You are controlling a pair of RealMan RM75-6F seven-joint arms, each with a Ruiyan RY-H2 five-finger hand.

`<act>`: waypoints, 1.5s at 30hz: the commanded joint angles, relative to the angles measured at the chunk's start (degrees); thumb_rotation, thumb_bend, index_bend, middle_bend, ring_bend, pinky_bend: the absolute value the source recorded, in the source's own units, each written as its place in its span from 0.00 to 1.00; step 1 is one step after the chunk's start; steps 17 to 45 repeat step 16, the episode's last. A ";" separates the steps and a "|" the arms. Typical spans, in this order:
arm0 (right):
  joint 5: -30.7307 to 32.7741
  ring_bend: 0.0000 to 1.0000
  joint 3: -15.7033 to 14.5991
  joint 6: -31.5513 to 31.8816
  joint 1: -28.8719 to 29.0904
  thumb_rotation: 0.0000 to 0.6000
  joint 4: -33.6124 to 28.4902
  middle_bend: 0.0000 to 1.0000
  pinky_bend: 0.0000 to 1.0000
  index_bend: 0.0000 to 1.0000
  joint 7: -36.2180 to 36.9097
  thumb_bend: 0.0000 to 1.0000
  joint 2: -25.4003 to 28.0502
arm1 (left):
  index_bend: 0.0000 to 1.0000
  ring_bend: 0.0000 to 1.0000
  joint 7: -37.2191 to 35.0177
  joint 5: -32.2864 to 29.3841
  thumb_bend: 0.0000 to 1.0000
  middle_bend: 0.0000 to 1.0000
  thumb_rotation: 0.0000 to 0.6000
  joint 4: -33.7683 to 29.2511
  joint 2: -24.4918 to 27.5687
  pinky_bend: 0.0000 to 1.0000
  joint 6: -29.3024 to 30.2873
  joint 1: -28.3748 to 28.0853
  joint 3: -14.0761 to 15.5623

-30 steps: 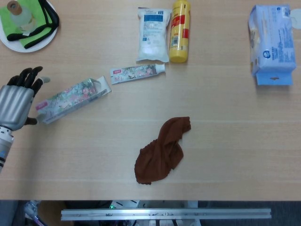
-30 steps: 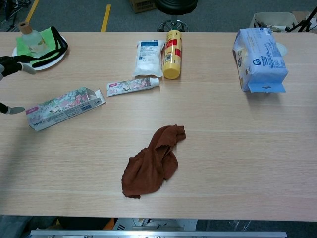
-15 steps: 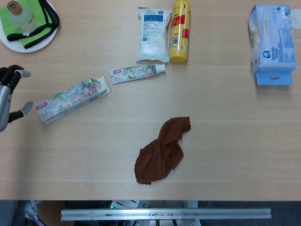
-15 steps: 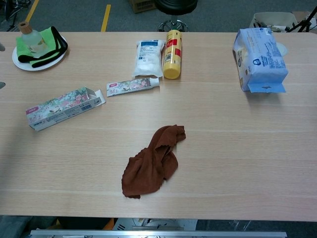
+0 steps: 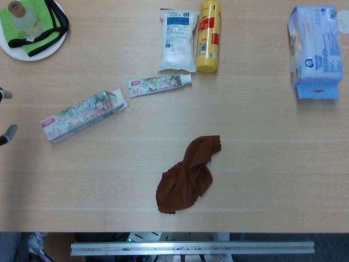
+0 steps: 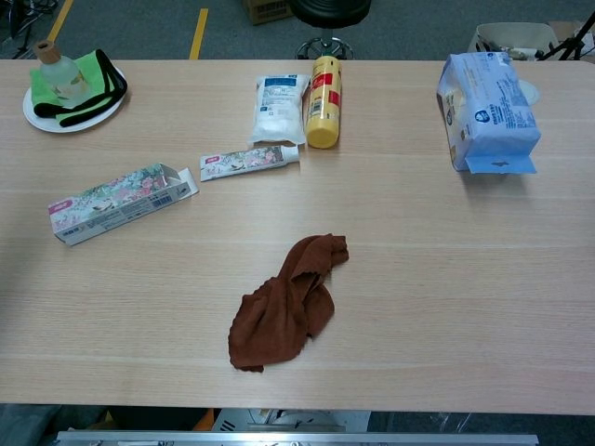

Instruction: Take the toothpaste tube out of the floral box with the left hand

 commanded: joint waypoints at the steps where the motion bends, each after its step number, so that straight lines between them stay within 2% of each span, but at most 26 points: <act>1: 0.23 0.21 0.08 0.21 -0.45 1.00 -0.18 0.31 0.32 0.36 -0.21 0.27 -0.31 | 0.35 0.31 -0.44 -0.01 0.15 0.34 1.00 0.39 0.05 0.47 0.17 0.35 0.03; 6: 1.01 0.21 0.57 -1.17 -0.19 1.00 0.19 0.31 0.32 0.36 0.74 0.27 -0.27 | 0.35 0.31 -0.27 -0.49 0.15 0.34 1.00 0.82 -0.12 0.47 -0.28 0.94 0.35; 16: 1.88 0.21 1.44 -4.35 1.01 1.00 0.24 0.31 0.32 0.36 2.42 0.27 0.01 | 0.35 0.32 1.59 -2.62 0.15 0.35 1.00 0.07 0.17 0.47 -5.16 0.19 0.81; 45: 1.88 0.21 1.44 -4.35 1.01 1.00 0.24 0.31 0.32 0.36 2.42 0.27 0.01 | 0.35 0.32 1.59 -2.62 0.15 0.35 1.00 0.07 0.17 0.47 -5.16 0.19 0.81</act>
